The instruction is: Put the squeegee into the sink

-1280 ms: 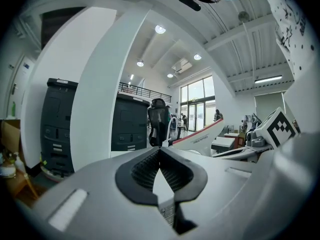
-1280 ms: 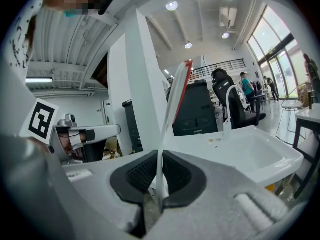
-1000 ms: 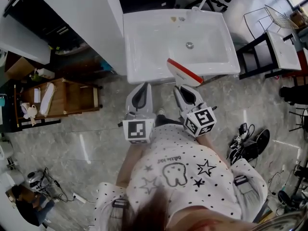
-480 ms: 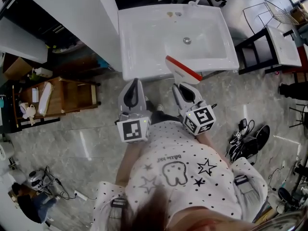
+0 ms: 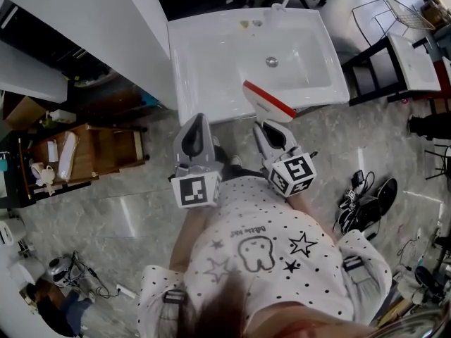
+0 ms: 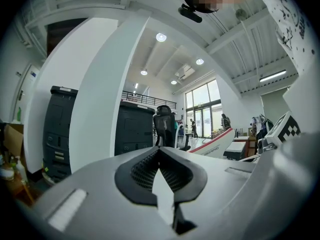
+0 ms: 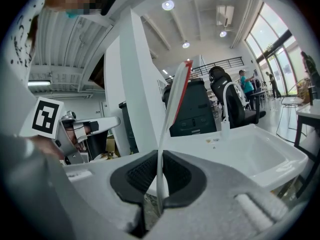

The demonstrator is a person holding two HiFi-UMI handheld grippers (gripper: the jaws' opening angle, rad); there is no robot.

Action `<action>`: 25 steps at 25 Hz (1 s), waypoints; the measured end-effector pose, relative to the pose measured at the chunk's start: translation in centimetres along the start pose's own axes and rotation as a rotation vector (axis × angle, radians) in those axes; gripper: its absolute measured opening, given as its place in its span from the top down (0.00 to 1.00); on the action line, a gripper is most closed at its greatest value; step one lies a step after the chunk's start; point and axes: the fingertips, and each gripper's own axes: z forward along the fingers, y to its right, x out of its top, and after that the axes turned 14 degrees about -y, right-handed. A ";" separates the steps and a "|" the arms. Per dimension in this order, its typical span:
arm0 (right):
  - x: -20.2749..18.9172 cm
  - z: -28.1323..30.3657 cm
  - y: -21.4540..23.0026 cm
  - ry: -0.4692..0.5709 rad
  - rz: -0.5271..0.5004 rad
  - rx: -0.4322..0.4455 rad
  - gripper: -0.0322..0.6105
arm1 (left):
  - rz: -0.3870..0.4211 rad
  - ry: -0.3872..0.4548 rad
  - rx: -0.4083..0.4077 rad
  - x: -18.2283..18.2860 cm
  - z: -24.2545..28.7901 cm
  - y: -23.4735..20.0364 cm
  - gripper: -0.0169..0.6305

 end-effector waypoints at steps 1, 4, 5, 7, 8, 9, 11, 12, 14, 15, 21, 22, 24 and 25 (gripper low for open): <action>0.1 0.3 0.1 0.000 0.003 -0.004 0.91 | 0.003 0.000 -0.005 0.0 0.3 -0.2 0.99; 0.5 1.3 0.3 -0.003 0.014 -0.014 0.91 | 0.002 -0.011 -0.019 -0.1 1.3 -1.1 0.99; 0.6 1.7 0.4 -0.005 0.018 -0.019 0.91 | -0.001 -0.014 -0.024 0.0 1.7 -1.4 0.99; 1.1 2.5 0.5 -0.009 0.025 -0.028 0.91 | -0.008 -0.017 -0.035 0.1 2.4 -2.1 0.99; 1.3 2.9 0.6 -0.010 0.028 -0.033 0.91 | -0.011 -0.017 -0.042 0.3 2.8 -2.4 0.99; 1.6 3.3 0.7 -0.011 0.031 -0.039 0.91 | -0.013 -0.017 -0.050 0.5 3.3 -2.7 0.99; 2.3 4.1 1.0 -0.012 0.043 -0.049 0.91 | -0.015 -0.015 -0.072 0.9 4.4 -3.1 0.99; 2.6 4.5 1.1 -0.013 0.049 -0.053 0.91 | -0.014 -0.013 -0.086 1.3 4.8 -3.3 0.99; 3.3 5.4 1.0 -0.014 0.057 -0.061 0.91 | -0.010 -0.006 -0.112 1.9 5.6 -3.7 0.99; 3.6 5.8 0.9 -0.014 0.060 -0.063 0.91 | -0.008 -0.005 -0.123 2.2 5.9 -3.9 0.99; 5.0 8.0 0.4 -0.015 0.072 -0.079 0.91 | -0.008 -0.003 -0.151 3.2 7.3 -6.0 0.99; 5.1 8.4 0.3 -0.015 0.073 -0.081 0.91 | -0.009 -0.005 -0.154 3.1 7.5 -6.4 0.99; 5.4 9.2 0.1 -0.013 0.078 -0.086 0.91 | -0.010 -0.012 -0.160 2.9 7.8 -7.3 0.99; 5.6 9.6 -0.1 -0.010 0.082 -0.087 0.91 | -0.012 -0.016 -0.163 2.8 7.9 -7.7 0.99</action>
